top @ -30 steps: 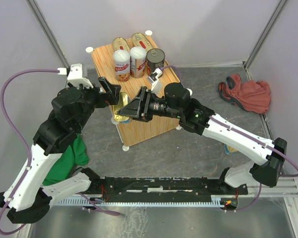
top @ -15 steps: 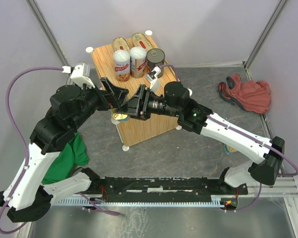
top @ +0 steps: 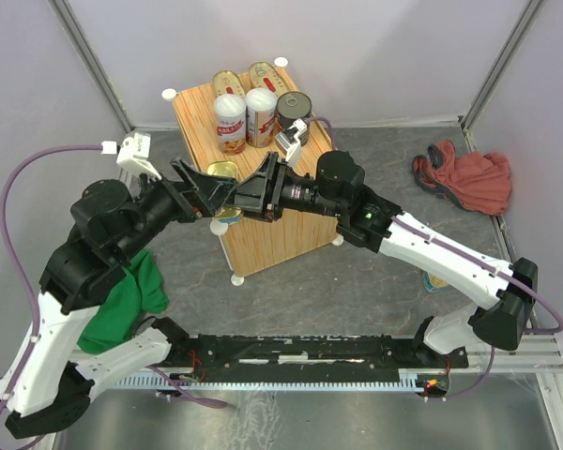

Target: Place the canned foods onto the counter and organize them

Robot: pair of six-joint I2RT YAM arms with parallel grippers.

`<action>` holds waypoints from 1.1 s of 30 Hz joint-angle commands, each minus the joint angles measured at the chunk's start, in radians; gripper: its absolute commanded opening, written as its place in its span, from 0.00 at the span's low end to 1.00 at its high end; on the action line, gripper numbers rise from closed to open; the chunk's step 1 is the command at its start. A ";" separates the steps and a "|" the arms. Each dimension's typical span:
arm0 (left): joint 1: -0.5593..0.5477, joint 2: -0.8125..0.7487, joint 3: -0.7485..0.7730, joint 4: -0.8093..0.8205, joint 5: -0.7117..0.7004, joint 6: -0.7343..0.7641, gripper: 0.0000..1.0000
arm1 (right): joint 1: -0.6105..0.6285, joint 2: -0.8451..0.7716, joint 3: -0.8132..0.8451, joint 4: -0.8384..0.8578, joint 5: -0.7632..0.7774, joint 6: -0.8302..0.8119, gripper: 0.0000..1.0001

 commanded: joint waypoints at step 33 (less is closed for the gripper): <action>0.000 -0.058 -0.104 0.193 -0.026 -0.129 0.93 | -0.005 -0.079 -0.104 0.288 -0.077 0.117 0.14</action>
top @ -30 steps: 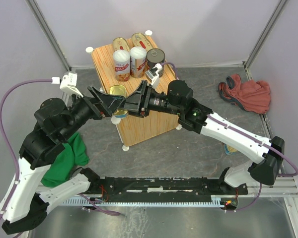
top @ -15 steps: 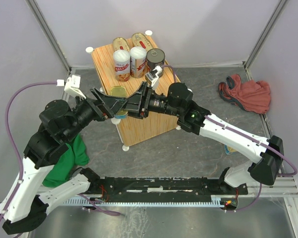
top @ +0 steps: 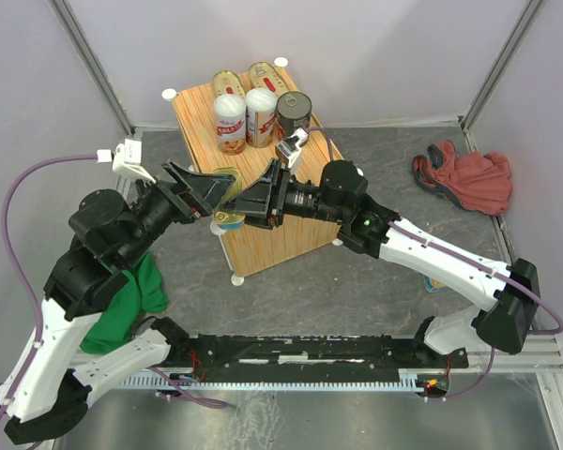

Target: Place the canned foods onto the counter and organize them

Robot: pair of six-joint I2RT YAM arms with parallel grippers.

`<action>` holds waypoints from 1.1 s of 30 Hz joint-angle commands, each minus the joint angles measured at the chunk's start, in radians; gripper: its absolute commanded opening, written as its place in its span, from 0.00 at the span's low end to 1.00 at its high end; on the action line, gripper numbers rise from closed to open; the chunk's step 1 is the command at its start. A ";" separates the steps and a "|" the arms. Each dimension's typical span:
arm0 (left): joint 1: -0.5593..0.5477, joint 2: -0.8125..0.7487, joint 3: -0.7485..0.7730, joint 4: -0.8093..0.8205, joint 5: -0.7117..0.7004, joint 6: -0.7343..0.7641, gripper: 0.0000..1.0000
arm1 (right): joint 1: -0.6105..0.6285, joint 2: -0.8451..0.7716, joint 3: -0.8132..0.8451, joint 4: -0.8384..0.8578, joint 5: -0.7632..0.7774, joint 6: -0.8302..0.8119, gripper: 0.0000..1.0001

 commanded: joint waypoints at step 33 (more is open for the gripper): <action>0.027 -0.007 -0.128 0.227 0.058 -0.051 0.72 | 0.000 -0.006 0.035 0.203 -0.077 0.059 0.14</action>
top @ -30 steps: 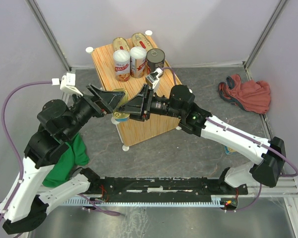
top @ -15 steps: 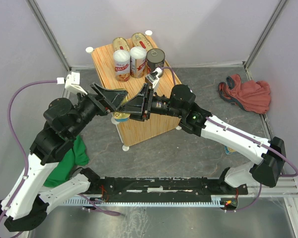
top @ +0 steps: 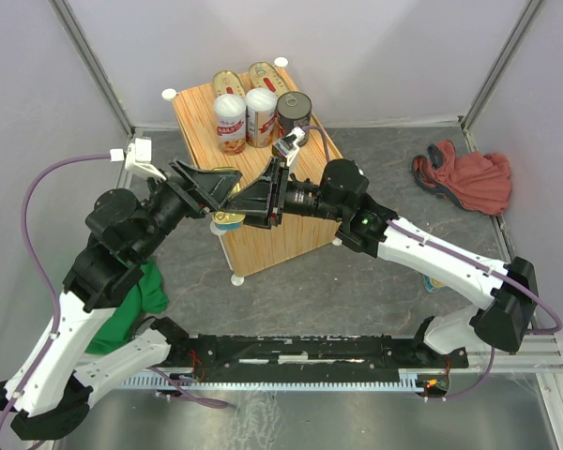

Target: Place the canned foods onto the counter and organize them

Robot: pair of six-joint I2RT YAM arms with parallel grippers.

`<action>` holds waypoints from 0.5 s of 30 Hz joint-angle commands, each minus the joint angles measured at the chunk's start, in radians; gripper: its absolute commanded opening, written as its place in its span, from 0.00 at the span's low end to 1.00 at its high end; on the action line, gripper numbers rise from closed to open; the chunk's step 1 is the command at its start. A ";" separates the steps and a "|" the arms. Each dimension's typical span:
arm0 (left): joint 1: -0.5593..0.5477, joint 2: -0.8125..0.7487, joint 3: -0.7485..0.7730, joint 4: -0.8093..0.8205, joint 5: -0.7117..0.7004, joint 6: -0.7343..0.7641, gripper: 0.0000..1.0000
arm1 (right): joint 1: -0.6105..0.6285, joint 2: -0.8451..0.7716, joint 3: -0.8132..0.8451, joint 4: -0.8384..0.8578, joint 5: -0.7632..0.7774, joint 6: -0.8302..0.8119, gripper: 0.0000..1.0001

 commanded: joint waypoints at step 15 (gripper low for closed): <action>0.024 -0.044 -0.100 0.087 -0.037 -0.074 0.03 | -0.004 -0.024 0.007 0.131 -0.004 0.015 0.27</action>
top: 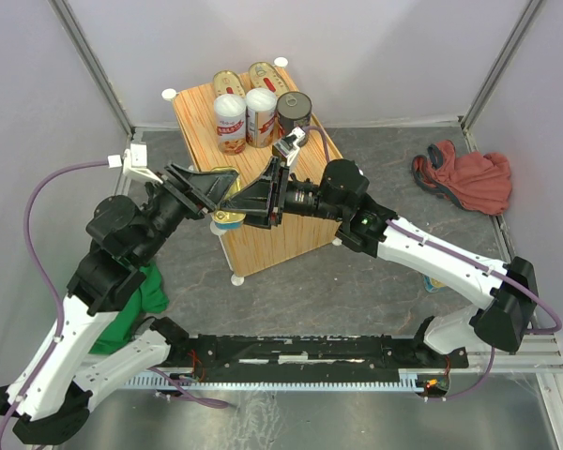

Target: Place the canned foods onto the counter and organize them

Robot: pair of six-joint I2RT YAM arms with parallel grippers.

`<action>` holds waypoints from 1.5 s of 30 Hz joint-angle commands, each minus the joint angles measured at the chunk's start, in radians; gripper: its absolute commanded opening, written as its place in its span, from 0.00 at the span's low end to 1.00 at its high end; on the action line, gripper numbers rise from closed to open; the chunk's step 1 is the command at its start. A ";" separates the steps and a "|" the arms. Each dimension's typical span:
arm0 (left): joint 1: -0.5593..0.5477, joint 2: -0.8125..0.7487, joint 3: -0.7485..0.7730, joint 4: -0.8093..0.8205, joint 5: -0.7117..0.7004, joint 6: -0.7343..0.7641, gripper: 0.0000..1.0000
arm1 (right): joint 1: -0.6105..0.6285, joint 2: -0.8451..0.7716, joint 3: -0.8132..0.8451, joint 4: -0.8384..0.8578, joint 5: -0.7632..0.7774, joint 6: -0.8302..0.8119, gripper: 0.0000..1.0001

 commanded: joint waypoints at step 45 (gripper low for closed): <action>0.062 0.073 -0.032 0.032 -0.220 0.056 0.03 | -0.077 -0.090 -0.010 -0.250 0.030 -0.236 0.76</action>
